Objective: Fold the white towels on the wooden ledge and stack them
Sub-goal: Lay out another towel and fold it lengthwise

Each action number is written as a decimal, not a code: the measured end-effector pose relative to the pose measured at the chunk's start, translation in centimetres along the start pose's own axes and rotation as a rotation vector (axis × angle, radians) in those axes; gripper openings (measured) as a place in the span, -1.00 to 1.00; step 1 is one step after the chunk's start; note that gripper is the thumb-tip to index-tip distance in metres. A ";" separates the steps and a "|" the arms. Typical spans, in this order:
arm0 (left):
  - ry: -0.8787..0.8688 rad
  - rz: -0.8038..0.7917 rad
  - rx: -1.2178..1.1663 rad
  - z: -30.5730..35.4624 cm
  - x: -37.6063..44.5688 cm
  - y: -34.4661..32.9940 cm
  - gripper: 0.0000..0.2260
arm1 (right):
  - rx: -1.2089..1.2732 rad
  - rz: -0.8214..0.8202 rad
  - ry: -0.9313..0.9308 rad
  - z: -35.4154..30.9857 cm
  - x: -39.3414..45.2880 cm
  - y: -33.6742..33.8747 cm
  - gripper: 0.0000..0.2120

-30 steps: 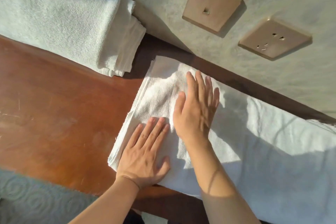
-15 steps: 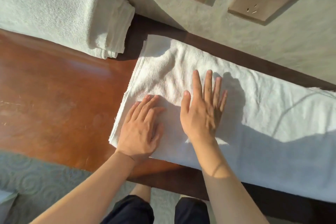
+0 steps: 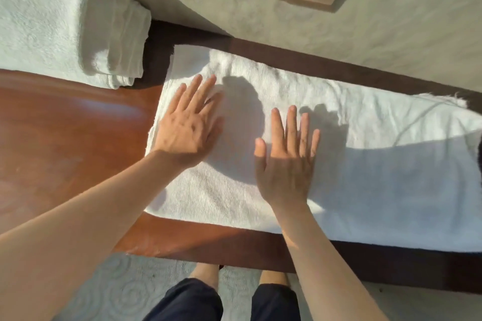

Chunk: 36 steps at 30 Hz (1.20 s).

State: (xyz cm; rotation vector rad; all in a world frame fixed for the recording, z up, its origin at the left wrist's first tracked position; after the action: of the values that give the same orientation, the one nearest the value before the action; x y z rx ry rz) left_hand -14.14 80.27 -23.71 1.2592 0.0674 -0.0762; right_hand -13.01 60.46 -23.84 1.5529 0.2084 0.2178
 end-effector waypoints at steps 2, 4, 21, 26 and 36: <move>0.035 -0.070 0.045 0.0 0.3 -0.9 -0.43 | -0.052 -0.020 0.019 0.5 -0.6 -0.7 -0.38; 0.081 -0.096 0.031 0.1 0.9 -0.9 -0.43 | 0.018 -0.045 0.001 0.6 -0.4 -0.6 -0.42; 0.879 0.181 -0.856 -5.4 2.5 3.1 -0.56 | -0.051 0.072 -0.007 2.7 2.1 -1.8 -0.41; 0.835 0.050 -1.166 -5.0 3.2 3.5 -0.82 | -0.072 0.106 0.005 2.7 2.1 -1.8 -0.41; 0.605 -0.117 -1.538 -5.7 3.9 4.7 -0.67 | -0.084 0.196 -0.001 2.8 2.1 -1.6 -0.42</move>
State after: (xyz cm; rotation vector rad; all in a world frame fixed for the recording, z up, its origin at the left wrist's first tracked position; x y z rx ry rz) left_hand -9.82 87.05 -21.40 -0.2989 0.5993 0.2330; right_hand -10.19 58.31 -25.43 1.4902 0.0450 0.3747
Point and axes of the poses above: each hand's wrist, its own x-axis towards the middle knuckle, its own y-axis out of the back of the hand, z = x × y, the point moved 7 cm from there along x, towards the middle knuckle, and after that the axes turned 8 degrees about -x, right-handed, at the moved point
